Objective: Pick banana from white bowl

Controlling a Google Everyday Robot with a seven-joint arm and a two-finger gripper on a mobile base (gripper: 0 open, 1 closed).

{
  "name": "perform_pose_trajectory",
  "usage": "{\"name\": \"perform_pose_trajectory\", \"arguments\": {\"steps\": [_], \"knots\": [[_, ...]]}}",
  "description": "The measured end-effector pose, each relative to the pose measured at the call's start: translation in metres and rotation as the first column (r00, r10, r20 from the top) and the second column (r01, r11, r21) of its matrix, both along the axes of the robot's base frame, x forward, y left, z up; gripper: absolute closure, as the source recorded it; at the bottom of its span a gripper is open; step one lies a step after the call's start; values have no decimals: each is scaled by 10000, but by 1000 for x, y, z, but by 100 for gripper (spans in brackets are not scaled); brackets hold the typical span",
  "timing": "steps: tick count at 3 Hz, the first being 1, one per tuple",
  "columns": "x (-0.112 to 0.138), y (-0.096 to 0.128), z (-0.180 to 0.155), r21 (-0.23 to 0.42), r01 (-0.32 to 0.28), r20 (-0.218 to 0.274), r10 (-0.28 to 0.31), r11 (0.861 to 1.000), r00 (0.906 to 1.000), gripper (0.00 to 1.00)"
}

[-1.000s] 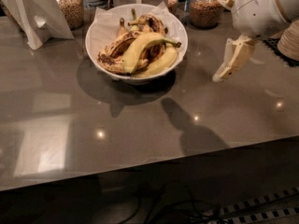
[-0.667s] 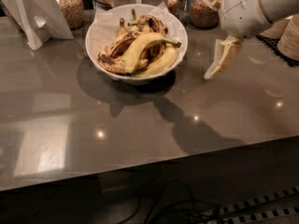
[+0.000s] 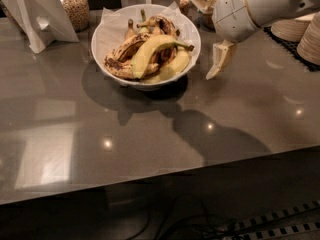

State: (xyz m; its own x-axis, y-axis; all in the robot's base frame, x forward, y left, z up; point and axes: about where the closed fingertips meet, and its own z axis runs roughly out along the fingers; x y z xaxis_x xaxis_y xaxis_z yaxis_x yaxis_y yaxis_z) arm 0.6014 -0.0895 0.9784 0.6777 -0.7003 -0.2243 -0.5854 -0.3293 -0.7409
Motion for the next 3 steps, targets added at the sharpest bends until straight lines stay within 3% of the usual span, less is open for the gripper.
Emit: {"name": "perform_pose_trajectory", "arguments": {"steps": [1, 2, 3], "knots": [[0, 0, 0, 0, 0, 0, 0, 10000, 10000, 0], [7, 8, 2, -404, -552, 708, 579, 9977, 9958, 0], [22, 23, 6, -1014, -1266, 1717, 1427, 9867, 9748, 19]]}}
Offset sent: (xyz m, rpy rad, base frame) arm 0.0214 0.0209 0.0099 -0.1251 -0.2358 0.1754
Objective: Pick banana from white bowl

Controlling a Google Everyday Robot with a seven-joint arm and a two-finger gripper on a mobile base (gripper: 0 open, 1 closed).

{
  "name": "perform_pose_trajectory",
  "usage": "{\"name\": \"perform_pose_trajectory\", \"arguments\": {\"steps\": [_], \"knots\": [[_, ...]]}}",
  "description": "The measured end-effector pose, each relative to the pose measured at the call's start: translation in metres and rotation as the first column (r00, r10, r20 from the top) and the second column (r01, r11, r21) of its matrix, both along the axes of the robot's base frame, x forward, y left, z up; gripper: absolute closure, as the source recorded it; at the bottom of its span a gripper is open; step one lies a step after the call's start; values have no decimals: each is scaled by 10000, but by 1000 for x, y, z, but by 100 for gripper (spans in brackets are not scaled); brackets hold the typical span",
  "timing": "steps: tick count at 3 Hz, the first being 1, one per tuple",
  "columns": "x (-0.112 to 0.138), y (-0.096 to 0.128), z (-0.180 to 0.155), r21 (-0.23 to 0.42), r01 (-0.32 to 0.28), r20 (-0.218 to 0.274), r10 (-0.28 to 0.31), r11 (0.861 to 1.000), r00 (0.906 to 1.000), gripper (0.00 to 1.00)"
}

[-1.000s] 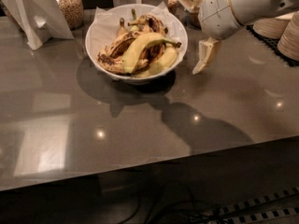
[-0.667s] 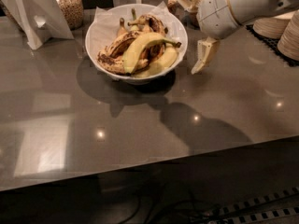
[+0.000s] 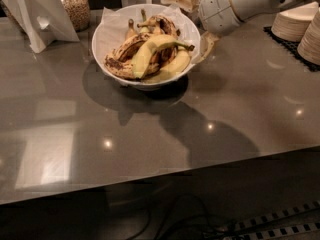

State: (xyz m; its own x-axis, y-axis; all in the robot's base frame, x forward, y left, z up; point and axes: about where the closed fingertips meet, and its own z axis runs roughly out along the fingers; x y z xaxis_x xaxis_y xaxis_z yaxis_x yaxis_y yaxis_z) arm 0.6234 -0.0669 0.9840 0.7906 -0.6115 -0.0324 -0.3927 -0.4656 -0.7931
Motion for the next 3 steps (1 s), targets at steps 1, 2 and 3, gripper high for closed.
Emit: {"name": "perform_pose_trajectory", "arguments": {"steps": [1, 2, 3], "knots": [[12, 13, 1, -367, -565, 651, 588, 9977, 9961, 39], [19, 23, -5, -597, -950, 851, 999, 9937, 9914, 41], [23, 33, -11, -695, -1281, 896, 1341, 9893, 9869, 40]]}}
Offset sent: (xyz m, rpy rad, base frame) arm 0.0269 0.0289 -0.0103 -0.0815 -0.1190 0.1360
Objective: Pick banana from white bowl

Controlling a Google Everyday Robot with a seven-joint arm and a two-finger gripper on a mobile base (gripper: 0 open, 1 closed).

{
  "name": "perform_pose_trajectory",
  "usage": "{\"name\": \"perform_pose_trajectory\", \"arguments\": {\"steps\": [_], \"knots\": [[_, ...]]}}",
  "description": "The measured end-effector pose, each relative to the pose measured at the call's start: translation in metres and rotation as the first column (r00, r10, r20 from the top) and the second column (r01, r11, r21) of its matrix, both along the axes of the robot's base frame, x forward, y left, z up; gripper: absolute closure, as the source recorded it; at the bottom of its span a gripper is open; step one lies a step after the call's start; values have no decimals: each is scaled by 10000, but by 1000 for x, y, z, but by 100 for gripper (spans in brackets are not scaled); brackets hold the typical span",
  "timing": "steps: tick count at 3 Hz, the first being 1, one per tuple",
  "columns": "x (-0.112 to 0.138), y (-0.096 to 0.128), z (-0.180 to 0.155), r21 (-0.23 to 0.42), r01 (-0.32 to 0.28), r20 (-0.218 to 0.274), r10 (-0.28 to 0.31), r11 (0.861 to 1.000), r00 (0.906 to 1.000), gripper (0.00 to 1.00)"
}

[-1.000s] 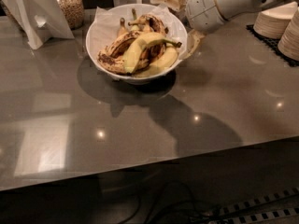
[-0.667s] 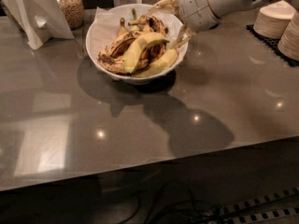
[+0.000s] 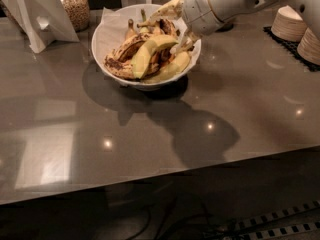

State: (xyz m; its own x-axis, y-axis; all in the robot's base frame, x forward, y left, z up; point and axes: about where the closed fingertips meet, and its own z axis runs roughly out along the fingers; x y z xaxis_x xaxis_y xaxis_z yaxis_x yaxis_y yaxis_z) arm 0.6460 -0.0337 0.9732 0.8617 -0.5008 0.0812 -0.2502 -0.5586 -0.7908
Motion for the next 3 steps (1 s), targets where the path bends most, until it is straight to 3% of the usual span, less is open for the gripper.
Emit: {"name": "perform_pose_trajectory", "arguments": {"steps": [3], "knots": [[9, 28, -19, 37, -661, -356, 662, 9978, 9972, 43]]}}
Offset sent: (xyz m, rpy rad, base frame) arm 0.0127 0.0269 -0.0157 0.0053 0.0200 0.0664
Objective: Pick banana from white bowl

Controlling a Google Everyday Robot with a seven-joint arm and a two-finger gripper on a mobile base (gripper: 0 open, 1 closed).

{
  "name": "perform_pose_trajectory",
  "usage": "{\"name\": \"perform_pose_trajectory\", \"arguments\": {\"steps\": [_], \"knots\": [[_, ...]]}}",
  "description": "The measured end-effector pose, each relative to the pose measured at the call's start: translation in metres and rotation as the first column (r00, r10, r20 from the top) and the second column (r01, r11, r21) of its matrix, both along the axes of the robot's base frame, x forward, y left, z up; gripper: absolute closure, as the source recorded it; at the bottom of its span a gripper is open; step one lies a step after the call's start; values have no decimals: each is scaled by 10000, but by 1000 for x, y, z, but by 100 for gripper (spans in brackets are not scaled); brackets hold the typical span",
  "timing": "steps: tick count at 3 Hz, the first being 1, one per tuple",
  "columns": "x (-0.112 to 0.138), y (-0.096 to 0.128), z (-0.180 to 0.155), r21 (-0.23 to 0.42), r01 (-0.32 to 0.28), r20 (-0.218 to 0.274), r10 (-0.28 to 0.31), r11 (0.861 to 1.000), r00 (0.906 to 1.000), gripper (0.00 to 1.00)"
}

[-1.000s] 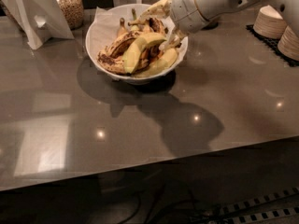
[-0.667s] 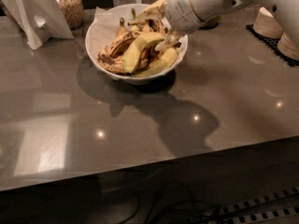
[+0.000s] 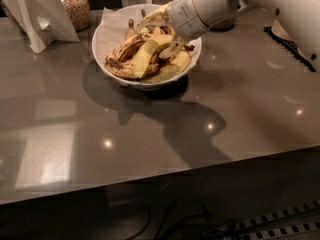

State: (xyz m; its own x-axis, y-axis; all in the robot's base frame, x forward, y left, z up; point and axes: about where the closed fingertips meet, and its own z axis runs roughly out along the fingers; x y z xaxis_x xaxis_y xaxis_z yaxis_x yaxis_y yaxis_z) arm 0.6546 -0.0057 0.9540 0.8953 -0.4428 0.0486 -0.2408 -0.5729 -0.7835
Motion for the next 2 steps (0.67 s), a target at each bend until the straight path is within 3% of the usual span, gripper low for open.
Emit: {"name": "perform_pose_trajectory", "arguments": {"steps": [2], "knots": [[0, 9, -16, 9, -138, -472, 138, 9999, 9988, 47]]}}
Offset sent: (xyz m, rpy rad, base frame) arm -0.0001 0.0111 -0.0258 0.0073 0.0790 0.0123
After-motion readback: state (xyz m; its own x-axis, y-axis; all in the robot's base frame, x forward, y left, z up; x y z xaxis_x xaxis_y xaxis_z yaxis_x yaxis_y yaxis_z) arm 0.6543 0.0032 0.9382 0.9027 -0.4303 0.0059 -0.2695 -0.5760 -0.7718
